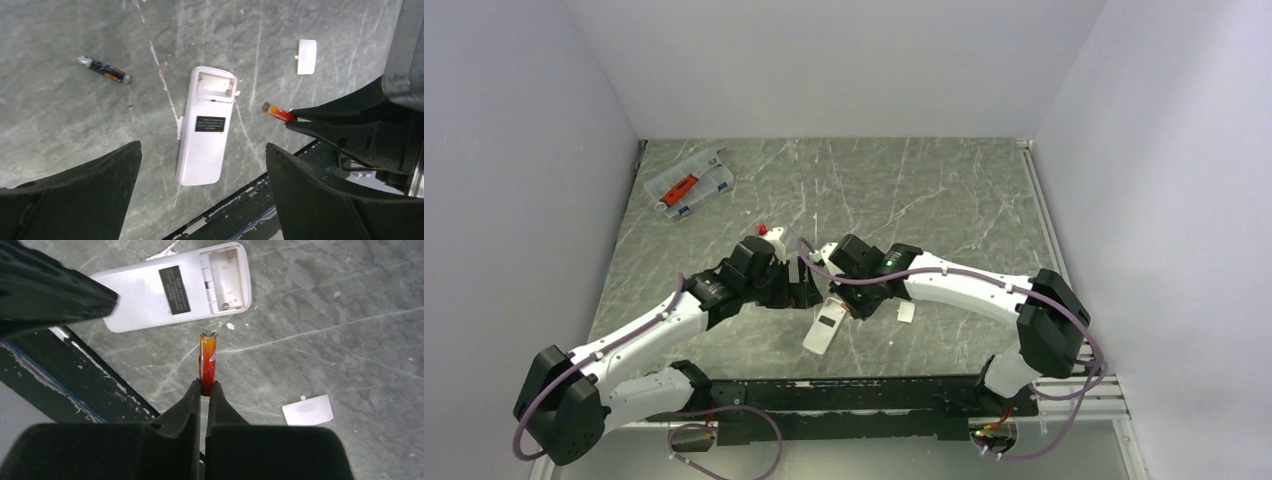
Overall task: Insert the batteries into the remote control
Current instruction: Load the battery into the remote control.
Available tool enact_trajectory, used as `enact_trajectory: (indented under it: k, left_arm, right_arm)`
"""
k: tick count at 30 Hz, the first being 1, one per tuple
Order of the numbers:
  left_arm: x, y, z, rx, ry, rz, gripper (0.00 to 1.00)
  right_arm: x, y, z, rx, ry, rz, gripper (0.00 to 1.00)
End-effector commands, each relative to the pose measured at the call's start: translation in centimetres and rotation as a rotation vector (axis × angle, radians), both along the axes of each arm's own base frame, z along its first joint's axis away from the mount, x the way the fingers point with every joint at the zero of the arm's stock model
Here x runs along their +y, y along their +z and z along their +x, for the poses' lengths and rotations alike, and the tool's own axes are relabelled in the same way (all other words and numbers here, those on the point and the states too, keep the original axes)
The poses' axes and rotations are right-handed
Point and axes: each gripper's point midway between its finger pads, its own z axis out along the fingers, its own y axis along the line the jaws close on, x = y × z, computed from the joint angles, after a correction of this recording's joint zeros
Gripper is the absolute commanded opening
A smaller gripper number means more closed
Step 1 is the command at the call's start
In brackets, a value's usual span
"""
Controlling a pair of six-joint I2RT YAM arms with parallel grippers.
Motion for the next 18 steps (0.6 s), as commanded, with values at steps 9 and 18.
enact_trajectory:
  k: [9,18]
  left_arm:
    - [-3.9,1.4,-1.0,0.044,-0.116,-0.209,0.99]
    - [-4.7,0.9,-1.3,0.076,-0.145,-0.235,0.99]
  right_arm:
    - [2.1,3.6,-1.0,-0.017,0.076,0.187,0.00]
    - [2.8,5.4,-1.2,-0.026,0.090,0.248,0.00]
